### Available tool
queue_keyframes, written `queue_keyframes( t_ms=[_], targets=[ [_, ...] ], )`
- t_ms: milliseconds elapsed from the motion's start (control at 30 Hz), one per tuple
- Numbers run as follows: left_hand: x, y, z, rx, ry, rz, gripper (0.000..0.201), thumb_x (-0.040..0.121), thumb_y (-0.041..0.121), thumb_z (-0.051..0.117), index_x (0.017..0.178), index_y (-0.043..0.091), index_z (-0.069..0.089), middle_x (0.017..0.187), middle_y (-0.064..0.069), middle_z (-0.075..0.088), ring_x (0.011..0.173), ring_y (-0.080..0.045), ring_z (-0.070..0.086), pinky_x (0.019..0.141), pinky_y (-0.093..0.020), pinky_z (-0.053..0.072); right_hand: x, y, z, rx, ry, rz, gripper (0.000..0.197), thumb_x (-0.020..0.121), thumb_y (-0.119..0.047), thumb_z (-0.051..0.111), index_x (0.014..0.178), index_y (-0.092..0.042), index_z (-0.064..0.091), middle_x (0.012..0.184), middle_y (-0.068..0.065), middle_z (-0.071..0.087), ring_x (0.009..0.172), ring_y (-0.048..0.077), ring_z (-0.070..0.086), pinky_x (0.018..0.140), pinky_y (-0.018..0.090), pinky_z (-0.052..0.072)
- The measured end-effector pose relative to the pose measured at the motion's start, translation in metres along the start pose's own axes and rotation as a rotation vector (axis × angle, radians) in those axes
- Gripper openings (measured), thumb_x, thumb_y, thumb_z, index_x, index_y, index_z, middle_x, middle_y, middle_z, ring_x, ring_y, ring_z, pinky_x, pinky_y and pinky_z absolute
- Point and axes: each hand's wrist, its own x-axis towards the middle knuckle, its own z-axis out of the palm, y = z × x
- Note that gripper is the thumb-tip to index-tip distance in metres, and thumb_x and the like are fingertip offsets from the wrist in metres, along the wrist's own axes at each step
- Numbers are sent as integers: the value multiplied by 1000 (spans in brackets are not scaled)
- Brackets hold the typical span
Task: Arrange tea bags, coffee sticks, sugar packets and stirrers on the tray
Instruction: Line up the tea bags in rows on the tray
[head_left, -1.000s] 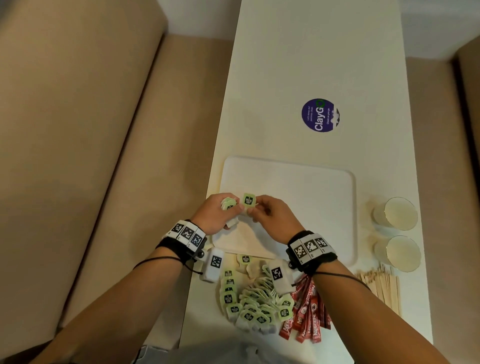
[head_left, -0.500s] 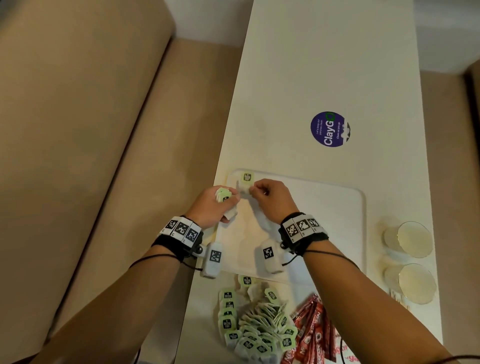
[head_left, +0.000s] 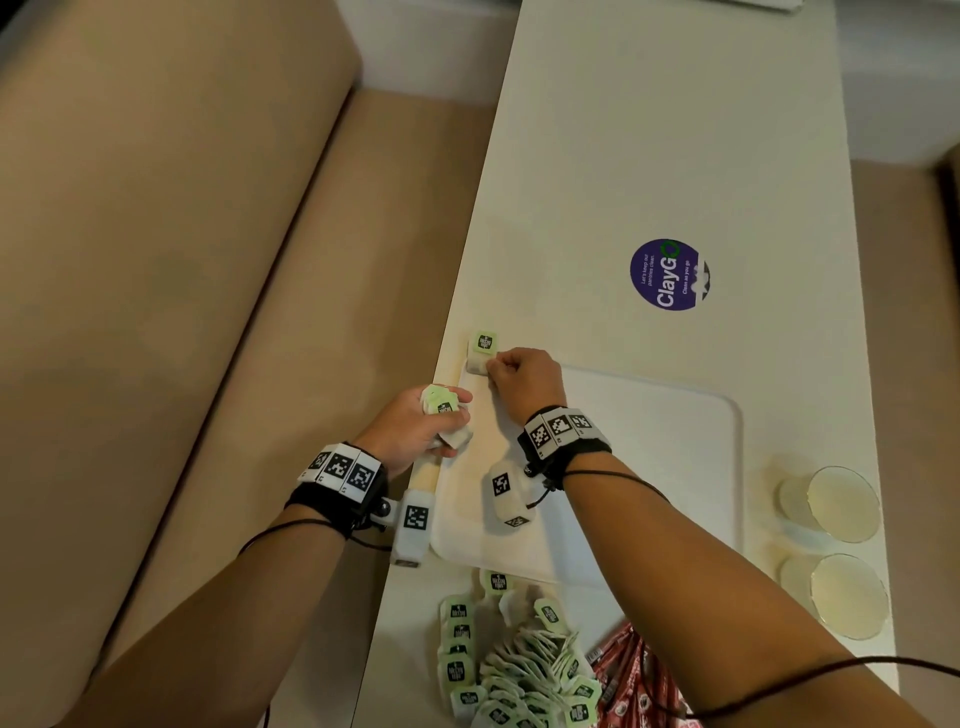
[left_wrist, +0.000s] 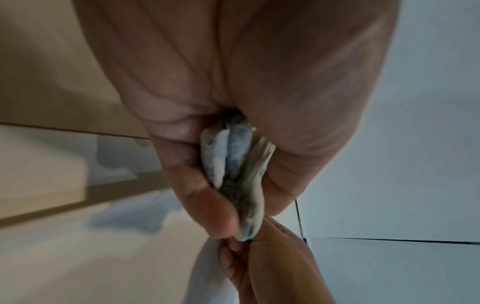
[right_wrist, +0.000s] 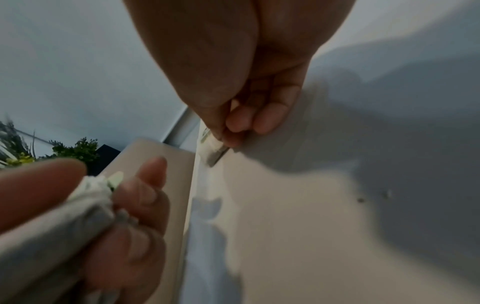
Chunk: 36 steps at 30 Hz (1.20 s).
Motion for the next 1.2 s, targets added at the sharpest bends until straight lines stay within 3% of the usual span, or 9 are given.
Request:
queue_keyframes(
  t_ms=[100,233,300,400,633,767,867,1067,1200],
  targets=[
    [0,1,-3,-29,-19,-6,31,89,-12,58,113,7,66,92,-5,64,80,-21,65,55,-28,55,-2,0,1,19,43,24,15,94,-27,63,97,-16,73,95,-2,74,87,17,64,76,26,48],
    [-1,2,-5,-21,-61,13,41,86,-20,53,114,9,65,98,-7,65,87,-24,65,60,-29,56,-13,5,-2,57,52,30,19,94,-36,64,93,-18,60,82,-12,62,74,1,55,63,21,41],
    [-2,4,-4,3,-88,40,41,88,-18,57,117,10,63,100,-6,66,88,-21,66,65,-28,58,-23,11,-4,50,9,-12,20,96,-38,63,91,-18,63,79,-9,65,74,4,59,65,20,45],
    [-3,7,-2,39,-114,84,42,89,-15,62,122,12,60,101,-5,68,82,-13,69,67,-26,60,-42,19,-8,128,-79,-78,22,99,-35,61,84,-21,69,77,-4,72,73,12,68,74,29,54],
    [-4,12,5,100,-90,112,44,83,-4,76,119,17,62,91,-7,66,71,-10,67,63,-27,60,-80,33,-18,276,-258,-135,20,100,-27,62,101,-11,75,85,4,75,65,5,65,66,20,53],
    [-4,14,11,194,-39,131,41,82,2,80,117,16,64,84,-1,68,66,-8,64,58,-25,58,-84,42,-17,277,-250,-143,14,95,-27,69,92,-15,74,80,3,72,68,9,64,75,36,58],
    [-2,11,15,223,-1,149,39,82,4,80,116,15,64,87,-4,68,67,-7,63,58,-24,57,-82,48,-17,243,-256,-136,17,93,-29,71,87,-13,71,71,-1,65,64,11,59,77,45,56],
    [7,10,17,130,72,116,31,90,8,73,118,9,60,88,-11,68,69,-14,66,60,-27,57,-60,45,-27,164,-170,-120,20,93,-27,70,73,-23,67,58,-15,59,58,7,53,73,43,56],
    [12,15,16,67,65,80,25,93,1,68,116,7,60,95,-17,67,75,-22,68,59,-24,57,-31,42,-36,123,-48,-80,32,91,-29,69,65,-14,58,56,-7,50,55,13,46,62,31,45]
  ],
)
